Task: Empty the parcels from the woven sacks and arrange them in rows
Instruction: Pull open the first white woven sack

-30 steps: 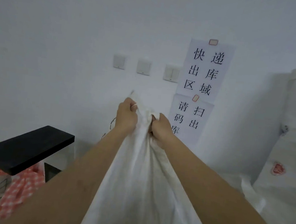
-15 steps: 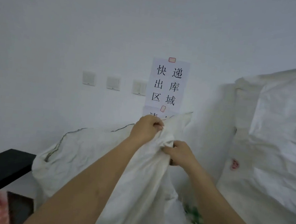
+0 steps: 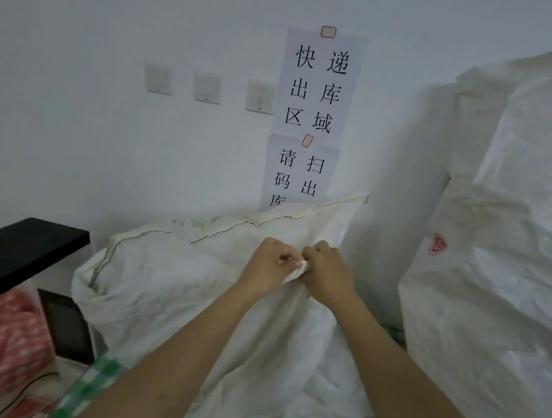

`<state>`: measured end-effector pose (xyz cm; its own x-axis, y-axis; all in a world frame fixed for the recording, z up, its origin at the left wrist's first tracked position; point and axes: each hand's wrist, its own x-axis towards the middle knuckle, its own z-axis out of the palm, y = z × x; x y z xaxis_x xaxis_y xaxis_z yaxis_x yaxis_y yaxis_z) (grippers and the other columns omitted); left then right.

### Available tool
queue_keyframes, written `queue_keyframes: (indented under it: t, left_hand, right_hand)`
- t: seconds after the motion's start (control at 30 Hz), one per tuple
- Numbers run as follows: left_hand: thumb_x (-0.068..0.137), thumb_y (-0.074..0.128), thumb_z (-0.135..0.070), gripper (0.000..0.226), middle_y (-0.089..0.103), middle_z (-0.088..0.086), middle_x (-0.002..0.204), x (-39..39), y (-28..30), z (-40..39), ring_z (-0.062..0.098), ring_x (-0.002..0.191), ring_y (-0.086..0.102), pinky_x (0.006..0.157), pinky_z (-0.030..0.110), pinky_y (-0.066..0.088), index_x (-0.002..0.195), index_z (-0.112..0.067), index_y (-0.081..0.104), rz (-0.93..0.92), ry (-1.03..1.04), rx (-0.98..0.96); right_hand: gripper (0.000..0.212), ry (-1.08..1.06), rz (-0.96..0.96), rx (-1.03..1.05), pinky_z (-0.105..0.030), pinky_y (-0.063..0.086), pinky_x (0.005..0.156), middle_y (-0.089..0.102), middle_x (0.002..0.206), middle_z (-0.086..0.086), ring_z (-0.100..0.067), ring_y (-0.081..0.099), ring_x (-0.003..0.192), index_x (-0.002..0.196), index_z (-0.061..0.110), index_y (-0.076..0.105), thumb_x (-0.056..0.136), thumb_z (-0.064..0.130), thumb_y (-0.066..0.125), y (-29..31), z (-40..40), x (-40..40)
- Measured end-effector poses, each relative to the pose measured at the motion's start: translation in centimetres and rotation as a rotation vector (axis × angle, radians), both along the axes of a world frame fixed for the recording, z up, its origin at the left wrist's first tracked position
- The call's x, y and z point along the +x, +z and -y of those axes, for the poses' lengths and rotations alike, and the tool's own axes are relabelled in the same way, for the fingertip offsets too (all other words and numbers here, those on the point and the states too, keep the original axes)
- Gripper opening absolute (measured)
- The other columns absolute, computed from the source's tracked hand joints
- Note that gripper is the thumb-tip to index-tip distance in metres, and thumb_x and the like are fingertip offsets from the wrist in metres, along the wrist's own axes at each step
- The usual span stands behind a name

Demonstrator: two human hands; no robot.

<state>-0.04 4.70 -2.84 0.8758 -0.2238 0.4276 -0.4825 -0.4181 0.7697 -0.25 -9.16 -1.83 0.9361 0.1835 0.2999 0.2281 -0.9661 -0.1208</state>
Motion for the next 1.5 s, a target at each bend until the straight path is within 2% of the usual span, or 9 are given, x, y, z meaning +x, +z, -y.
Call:
queue_keyframes:
  t: [0.17, 0.3, 0.47, 0.6, 0.77, 0.87, 1.13, 1.33, 1.5]
  left_hand:
    - [0.084, 0.069, -0.024, 0.024, 0.053, 0.001, 0.114, -1.2, -3.4, -4.1, 0.016, 0.113, 0.048, 0.103, 0.026, 0.031, 0.109, -0.021, 0.068, 0.078, 0.268, 0.139]
    - [0.064, 0.040, -0.080, 0.081, 0.042, 0.002, 0.140, -2.9, -4.9, -8.5, 0.021, 0.135, 0.032, 0.113, 0.036, 0.013, 0.126, -0.030, 0.057, 0.008, 0.491, 0.335]
    - [0.051, 0.036, -0.090, 0.106, 0.003, 0.001, 0.157, -4.5, -7.0, -12.6, 0.020, 0.145, -0.003, 0.114, 0.047, -0.010, 0.144, -0.040, 0.026, -0.253, 0.520, 0.547]
    - [0.078, 0.068, -0.053, 0.069, 0.005, 0.009, 0.157, -4.9, -8.4, -14.0, 0.030, 0.145, -0.003, 0.113, 0.058, 0.001, 0.139, -0.036, 0.038, -0.150, 0.766, 0.426]
    - [0.091, 0.060, -0.010, 0.016, 0.050, 0.023, 0.115, -4.2, -9.6, -15.3, 0.041, 0.116, 0.044, 0.098, 0.044, 0.034, 0.106, -0.005, 0.060, -0.121, 0.755, 0.123]
    - [0.098, 0.046, -0.012, 0.009, 0.055, 0.007, 0.089, -4.2, -9.5, -14.9, 0.030, 0.088, 0.055, 0.072, 0.030, 0.035, 0.094, -0.009, 0.053, -0.188, 0.658, 0.037]
    - [0.101, 0.038, -0.019, 0.012, 0.052, 0.004, 0.076, -4.4, -9.5, -12.9, 0.023, 0.073, 0.050, 0.063, 0.033, 0.032, 0.094, -0.010, 0.043, -0.234, 0.662, -0.117]
    - [0.101, 0.036, -0.020, 0.016, 0.048, 0.004, 0.073, -3.8, -9.1, -13.2, 0.018, 0.066, 0.045, 0.059, 0.028, 0.034, 0.097, -0.008, 0.045, -0.247, 0.706, -0.245]
    - [0.102, 0.035, -0.026, 0.019, 0.051, 0.008, 0.097, -3.0, -9.4, -13.5, 0.027, 0.094, 0.051, 0.075, 0.033, 0.035, 0.106, -0.010, 0.044, -0.219, 0.661, -0.212]
  right_hand:
    - [0.026, -0.037, 0.026, -0.009, -0.030, 0.033, 0.070, 0.046, 0.122, -0.008, -0.028, 0.044, 0.110, 0.115, 0.012, 0.054, 0.091, 0.021, 0.050, -1.5, -0.4, 0.4]
    - [0.025, -0.069, 0.007, 0.044, -0.029, 0.034, 0.069, 0.047, 0.120, -0.005, -0.025, 0.043, 0.108, 0.114, 0.014, 0.054, 0.090, 0.021, 0.052, -2.5, -0.1, 0.6]
    - [0.030, -0.075, 0.014, 0.014, -0.028, 0.035, 0.071, 0.045, 0.122, -0.006, -0.026, 0.043, 0.108, 0.117, 0.013, 0.052, 0.090, 0.026, 0.054, -3.5, -0.2, 0.7]
    - [0.034, -0.085, 0.023, 0.113, -0.029, 0.038, 0.074, 0.045, 0.122, -0.008, -0.027, 0.041, 0.111, 0.115, 0.011, 0.053, 0.090, 0.033, 0.057, -4.4, -0.3, 0.7]
    - [0.043, -0.111, -0.022, 0.466, -0.030, 0.042, 0.087, 0.032, 0.134, -0.005, -0.024, 0.031, 0.124, 0.115, 0.016, 0.051, 0.081, 0.030, 0.072, -5.1, -0.3, 0.6]
    - [0.062, -0.121, -0.026, 0.624, -0.028, 0.037, 0.085, 0.013, 0.147, -0.005, -0.027, 0.024, 0.131, 0.129, 0.021, 0.038, 0.078, 0.014, 0.073, -5.0, -0.5, 0.6]
    - [0.106, -0.217, -0.138, 1.116, -0.044, 0.033, 0.109, -0.001, 0.158, -0.007, -0.028, 0.030, 0.138, 0.153, 0.031, -0.009, 0.085, 0.018, 0.072, -5.1, -1.0, 1.8]
    - [0.036, -0.314, -0.322, 1.226, -0.037, 0.048, 0.084, 0.063, 0.109, -0.011, -0.029, 0.061, 0.103, 0.110, 0.004, 0.059, 0.081, 0.020, 0.074, -6.5, -0.7, 3.6]
    - [0.023, -0.345, -0.282, 0.862, -0.045, 0.048, 0.094, 0.066, 0.100, -0.009, -0.034, 0.060, 0.100, 0.085, 0.017, 0.062, 0.089, 0.039, 0.061, -7.6, -0.3, 4.2]
